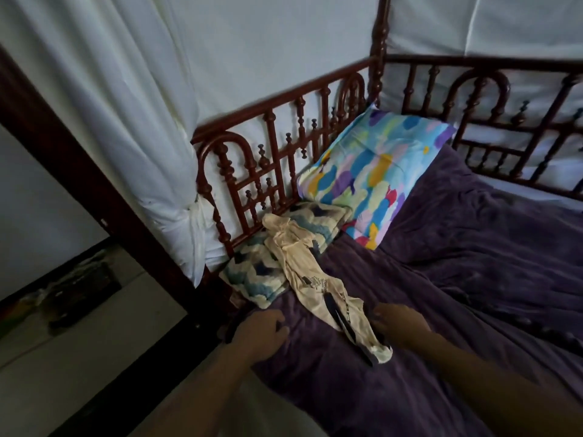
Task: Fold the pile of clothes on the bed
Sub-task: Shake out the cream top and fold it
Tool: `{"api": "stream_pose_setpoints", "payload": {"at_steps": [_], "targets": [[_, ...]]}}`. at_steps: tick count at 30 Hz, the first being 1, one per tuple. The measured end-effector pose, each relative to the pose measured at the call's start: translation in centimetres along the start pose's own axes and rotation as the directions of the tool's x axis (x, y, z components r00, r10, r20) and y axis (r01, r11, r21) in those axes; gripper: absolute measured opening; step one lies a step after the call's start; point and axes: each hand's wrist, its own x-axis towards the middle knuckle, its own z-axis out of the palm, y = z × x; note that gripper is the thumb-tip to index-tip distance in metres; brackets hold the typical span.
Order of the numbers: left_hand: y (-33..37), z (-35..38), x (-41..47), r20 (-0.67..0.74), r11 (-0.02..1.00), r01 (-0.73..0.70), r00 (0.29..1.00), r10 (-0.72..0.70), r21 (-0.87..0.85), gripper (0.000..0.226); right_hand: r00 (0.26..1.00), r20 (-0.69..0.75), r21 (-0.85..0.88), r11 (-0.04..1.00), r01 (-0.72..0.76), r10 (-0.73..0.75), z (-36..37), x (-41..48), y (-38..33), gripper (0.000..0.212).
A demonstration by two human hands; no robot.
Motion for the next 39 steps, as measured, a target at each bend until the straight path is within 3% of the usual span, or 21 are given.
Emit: {"api": "stream_pose_setpoints", "payload": {"at_steps": [5,15,18,22,26,29,31,34,36,39], "targets": [[-3.6,-0.2,6.8,0.112,0.997,-0.076,0.991,0.073,0.022,0.031,0.966,0.115,0.063,0.969,-0.239,0.231,5.9,1.6,1.3,0.022],[-5.8,7.2,15.1,0.376,0.99,-0.117,0.923,0.08,0.079,0.023,0.854,0.232,0.149,0.851,-0.504,0.466,16.6,7.4,1.9,0.062],[-4.9,8.4,17.7,0.393,0.983,-0.152,0.914,0.1,0.102,0.024,0.81,0.277,0.132,0.815,-0.564,0.516,18.3,9.5,2.1,0.042],[-0.6,8.2,21.6,0.352,0.966,-0.232,0.919,0.18,0.111,0.023,0.865,0.12,0.555,0.689,-0.465,0.487,14.9,9.7,3.1,0.017],[6.1,7.2,25.6,0.26,0.922,-0.377,0.902,0.344,0.089,0.022,0.869,-0.205,0.661,0.719,-0.215,0.449,7.3,6.8,4.5,0.025],[11.5,6.4,27.3,0.255,0.87,-0.492,0.846,0.468,0.035,0.036,0.776,-0.517,0.474,0.876,-0.093,0.362,2.3,3.5,5.1,0.02],[14.7,6.3,27.5,0.397,0.814,-0.577,0.762,0.511,0.062,0.049,0.672,-0.641,0.425,0.9,-0.092,0.372,-0.3,1.6,5.5,0.018],[18.3,6.3,25.7,0.577,0.747,-0.663,0.628,0.522,0.045,0.022,0.529,-0.74,0.496,0.868,0.013,0.415,-3.3,-0.6,5.5,0.02],[19.8,6.1,23.9,0.562,0.753,-0.658,0.612,0.556,-0.028,0.012,0.445,-0.765,0.533,0.846,0.032,0.465,-5.2,-1.5,5.7,0.024],[20.5,5.0,21.8,0.383,0.717,-0.692,0.641,0.665,-0.087,0.013,0.291,-0.719,0.641,0.764,-0.073,0.631,-8.5,-2.3,6.4,0.041]]}}
